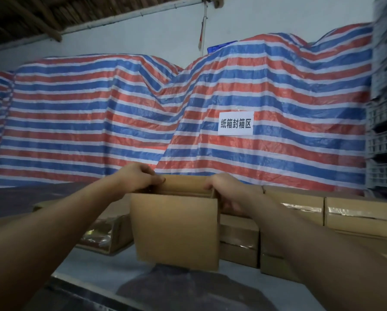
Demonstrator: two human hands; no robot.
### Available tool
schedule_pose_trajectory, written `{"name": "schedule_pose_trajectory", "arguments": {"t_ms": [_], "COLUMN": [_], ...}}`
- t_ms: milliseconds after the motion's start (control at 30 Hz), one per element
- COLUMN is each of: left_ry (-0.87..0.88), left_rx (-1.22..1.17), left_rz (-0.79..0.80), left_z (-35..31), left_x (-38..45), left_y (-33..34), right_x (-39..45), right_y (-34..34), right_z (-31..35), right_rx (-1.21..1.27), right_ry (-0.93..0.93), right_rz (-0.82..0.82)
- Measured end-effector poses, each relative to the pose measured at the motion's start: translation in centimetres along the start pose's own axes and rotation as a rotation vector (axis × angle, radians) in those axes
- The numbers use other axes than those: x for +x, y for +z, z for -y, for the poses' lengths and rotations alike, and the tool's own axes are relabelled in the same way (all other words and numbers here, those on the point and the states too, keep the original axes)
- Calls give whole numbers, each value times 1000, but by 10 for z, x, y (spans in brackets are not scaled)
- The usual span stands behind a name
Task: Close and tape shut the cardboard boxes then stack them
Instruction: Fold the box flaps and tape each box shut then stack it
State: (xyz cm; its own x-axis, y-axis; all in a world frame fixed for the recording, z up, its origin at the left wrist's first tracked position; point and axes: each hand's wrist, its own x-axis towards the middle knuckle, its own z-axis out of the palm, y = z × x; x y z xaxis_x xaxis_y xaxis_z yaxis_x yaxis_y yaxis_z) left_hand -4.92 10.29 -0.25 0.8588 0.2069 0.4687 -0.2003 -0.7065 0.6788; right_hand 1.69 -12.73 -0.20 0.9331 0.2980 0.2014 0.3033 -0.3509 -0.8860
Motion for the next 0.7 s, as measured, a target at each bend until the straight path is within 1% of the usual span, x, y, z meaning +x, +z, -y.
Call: {"name": "schedule_pose_trajectory", "arguments": {"t_ms": [100,167,233,300,367,567,700], "left_ry": [-71,-127,-201,-260,-266,-218,-242], "left_rx": [-292,-449,-626,-761,-868,-1018,-1035], "left_rz": [102,248,342,345,329,391,427], "left_z": [-19,-32,-44,-54,-63,-80,-75], "left_x": [-9,-15,-20,-24,-25,-18,-20], "left_y": [11,25,52,84,115,177,204], "right_x": [-15,-22,-29,-37,-45,-63,-67], "right_y": [-41,-69,-93,-113,-132,-176,-178], "right_z": [-8,-16,-28,-43,-59,-91,-116], "right_rx": [76,123,129,137,150,155,201], "right_ry": [71,90,108,127,136,213,255], "right_rz": [-14,-23,-27,-18,-32,-133,-151]}}
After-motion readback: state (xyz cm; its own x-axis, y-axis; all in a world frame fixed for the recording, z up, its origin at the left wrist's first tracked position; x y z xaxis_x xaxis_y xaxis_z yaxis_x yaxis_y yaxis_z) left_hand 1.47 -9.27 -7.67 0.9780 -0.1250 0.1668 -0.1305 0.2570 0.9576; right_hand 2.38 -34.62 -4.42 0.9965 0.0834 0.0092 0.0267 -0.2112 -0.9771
